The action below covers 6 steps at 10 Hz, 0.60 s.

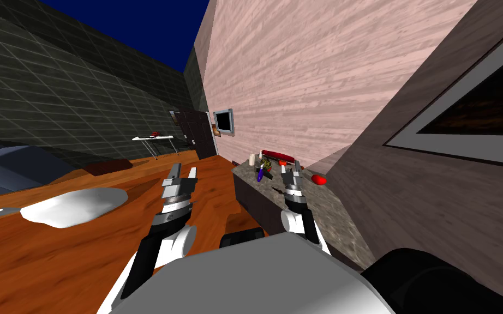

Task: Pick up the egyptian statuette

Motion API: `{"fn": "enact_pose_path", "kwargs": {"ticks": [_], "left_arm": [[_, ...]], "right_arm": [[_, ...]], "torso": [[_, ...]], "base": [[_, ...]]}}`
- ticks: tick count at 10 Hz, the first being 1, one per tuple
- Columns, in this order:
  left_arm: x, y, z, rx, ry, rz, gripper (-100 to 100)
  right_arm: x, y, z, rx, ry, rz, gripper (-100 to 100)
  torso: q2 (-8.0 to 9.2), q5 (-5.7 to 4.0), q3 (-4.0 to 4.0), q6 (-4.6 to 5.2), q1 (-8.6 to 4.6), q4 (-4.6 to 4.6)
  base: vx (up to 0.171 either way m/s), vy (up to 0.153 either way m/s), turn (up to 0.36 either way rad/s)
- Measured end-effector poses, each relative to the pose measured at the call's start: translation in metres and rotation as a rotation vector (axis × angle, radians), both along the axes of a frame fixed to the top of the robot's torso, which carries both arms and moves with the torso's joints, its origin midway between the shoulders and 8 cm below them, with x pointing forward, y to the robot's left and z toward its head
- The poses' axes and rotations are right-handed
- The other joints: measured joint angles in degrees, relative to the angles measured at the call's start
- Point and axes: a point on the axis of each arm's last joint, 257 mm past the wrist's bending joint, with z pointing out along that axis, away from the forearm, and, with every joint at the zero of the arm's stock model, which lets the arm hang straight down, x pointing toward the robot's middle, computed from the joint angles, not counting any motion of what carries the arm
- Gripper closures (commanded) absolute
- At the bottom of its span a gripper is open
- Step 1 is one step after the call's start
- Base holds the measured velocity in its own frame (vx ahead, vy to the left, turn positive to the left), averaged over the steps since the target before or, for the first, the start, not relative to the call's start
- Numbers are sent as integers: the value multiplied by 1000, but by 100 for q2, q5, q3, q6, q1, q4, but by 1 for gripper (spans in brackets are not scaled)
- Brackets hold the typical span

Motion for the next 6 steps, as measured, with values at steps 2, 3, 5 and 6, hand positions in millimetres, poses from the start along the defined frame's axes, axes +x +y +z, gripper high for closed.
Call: {"fn": "enact_pose_path", "kwargs": {"ticks": [2,3,5,6], "left_arm": [[0,0,0,0,0,0,0],[0,0,0,0,0,0,0],[0,0,0,0,0,0,0],[0,0,0,0,0,0,0]], "right_arm": [[2,6,-7,-56,28,16,-100],[3,9,-14,-89,49,22,-100],[5,11,-22,-138,76,31,-100],[4,13,-32,-175,103,36,-100]], "torso": [[14,6,8,0,31,3],[24,9,13,1,43,5],[21,8,12,0,34,5],[26,10,15,1,46,5]], "base": [[-54,109,-59],[-57,97,-22],[-57,109,-50],[-78,171,-71]]}}
